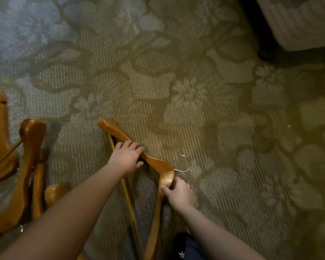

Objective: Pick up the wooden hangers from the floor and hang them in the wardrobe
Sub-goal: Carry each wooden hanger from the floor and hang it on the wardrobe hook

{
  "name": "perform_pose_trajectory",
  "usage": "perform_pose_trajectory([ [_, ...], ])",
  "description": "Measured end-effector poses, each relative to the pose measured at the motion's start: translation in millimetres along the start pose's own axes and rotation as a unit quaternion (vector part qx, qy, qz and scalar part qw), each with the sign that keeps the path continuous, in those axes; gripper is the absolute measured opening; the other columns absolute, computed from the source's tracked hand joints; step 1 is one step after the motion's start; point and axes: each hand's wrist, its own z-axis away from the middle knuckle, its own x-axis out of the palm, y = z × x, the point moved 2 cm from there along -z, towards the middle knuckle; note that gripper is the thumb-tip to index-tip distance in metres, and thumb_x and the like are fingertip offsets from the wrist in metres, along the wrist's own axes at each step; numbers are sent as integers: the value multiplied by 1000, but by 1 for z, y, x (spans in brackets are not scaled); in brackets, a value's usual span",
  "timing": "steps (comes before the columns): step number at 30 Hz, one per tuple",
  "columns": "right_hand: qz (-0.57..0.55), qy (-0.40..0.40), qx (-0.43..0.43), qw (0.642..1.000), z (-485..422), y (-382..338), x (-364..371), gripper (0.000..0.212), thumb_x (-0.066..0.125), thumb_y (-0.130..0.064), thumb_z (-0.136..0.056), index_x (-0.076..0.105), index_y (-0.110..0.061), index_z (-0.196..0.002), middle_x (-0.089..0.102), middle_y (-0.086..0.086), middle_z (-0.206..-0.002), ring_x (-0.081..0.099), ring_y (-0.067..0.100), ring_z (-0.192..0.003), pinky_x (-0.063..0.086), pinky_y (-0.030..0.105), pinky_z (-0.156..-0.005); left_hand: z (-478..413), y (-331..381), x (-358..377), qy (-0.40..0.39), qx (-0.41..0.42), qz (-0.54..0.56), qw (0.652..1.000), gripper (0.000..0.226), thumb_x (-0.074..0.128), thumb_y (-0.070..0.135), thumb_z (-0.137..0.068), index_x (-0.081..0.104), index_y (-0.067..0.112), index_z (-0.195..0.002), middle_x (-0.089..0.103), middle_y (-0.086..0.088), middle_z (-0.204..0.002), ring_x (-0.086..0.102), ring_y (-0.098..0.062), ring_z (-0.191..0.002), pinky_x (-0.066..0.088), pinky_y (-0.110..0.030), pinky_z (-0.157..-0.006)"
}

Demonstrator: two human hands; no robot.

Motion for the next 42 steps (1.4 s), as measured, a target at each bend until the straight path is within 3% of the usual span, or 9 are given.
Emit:
perform_pose_trajectory([
  [6, -131, -4, 2, 991, -2, -5, 7, 38, 65, -38, -84, 54, -20, -115, 63, 0, -115, 57, 22, -111, 46, 40, -96, -4, -8, -1, -10, -3, -34, 999, 57, 46, 43, -93, 25, 28, -144, 26, 2, -152, 16, -21, -143, 12, -46, -117],
  [13, -212, -43, -103, 971, 25, -21, -15, 40, 61, -19, -89, 45, -18, -125, 60, -2, -112, 60, 19, -108, 48, 35, -95, 27, -4, -16, -17, -35, 43, 998, 59, 46, 43, -93, 23, 30, -145, 25, 1, -152, 18, -23, -143, 14, -46, -117],
  [18, -165, -58, -157, 972, 60, -38, -58, 32, 60, -19, -90, 48, -25, -119, 59, -8, -104, 57, 13, -103, 48, 35, -93, 63, 3, -47, 7, -54, 67, 996, 55, 44, 41, -94, 25, 29, -144, 28, 0, -151, 21, -23, -141, 17, -44, -116],
  [23, -77, -64, -218, 971, 109, -59, -106, 32, 62, -25, -87, 46, -37, -112, 64, -3, -106, 62, 21, -102, 52, 50, -89, 114, 6, -95, 22, -49, 99, 994, 44, 42, 41, -95, 36, 30, -137, 41, 1, -143, 31, -22, -135, 20, -44, -113],
  [27, -30, -96, -259, 961, 170, -74, -144, 36, 60, -23, -88, 45, -34, -119, 60, 0, -115, 58, 21, -110, 47, 48, -96, 173, 18, -126, 14, -61, 171, 983, 17, 48, 39, -93, 49, 30, -107, 57, 2, -114, 50, -22, -114, 33, -42, -101],
  [31, 53, -122, -291, 947, 235, -82, -181, 33, 61, -20, -88, 49, -26, -119, 56, -1, -116, 55, 17, -110, 46, 40, -98, 250, 31, -154, 4, -41, 225, 974, 5, 50, 35, -92, 47, 33, -94, 55, 8, -95, 57, -16, -94, 47, -36, -88],
  [37, 219, -173, -313, 908, 350, -100, -225, 21, 61, -23, -87, 59, -16, -107, 46, -4, -104, 51, 16, -101, 44, 33, -93, 378, 58, -199, -19, -58, 256, 965, 18, 50, 35, -92, 50, 31, -110, 57, 5, -107, 56, -15, -102, 50, -36, -88],
  [40, 241, -221, -306, 894, 416, -109, -241, 7, 61, -24, -88, 55, -28, -89, 50, -4, -98, 51, 13, -95, 44, 29, -87, 446, 68, -228, -12, -88, 296, 951, 21, 51, 33, -93, 52, 30, -113, 54, 6, -110, 54, -12, -103, 47, -32, -90],
  [42, 244, -243, -292, 892, 460, -112, -248, 19, 60, -24, -89, 48, -35, -80, 53, -6, -91, 55, 14, -92, 45, 29, -87, 488, 73, -243, -7, -103, 317, 943, 23, 53, 32, -92, 52, 31, -115, 52, 7, -113, 52, -11, -104, 46, -31, -91],
])
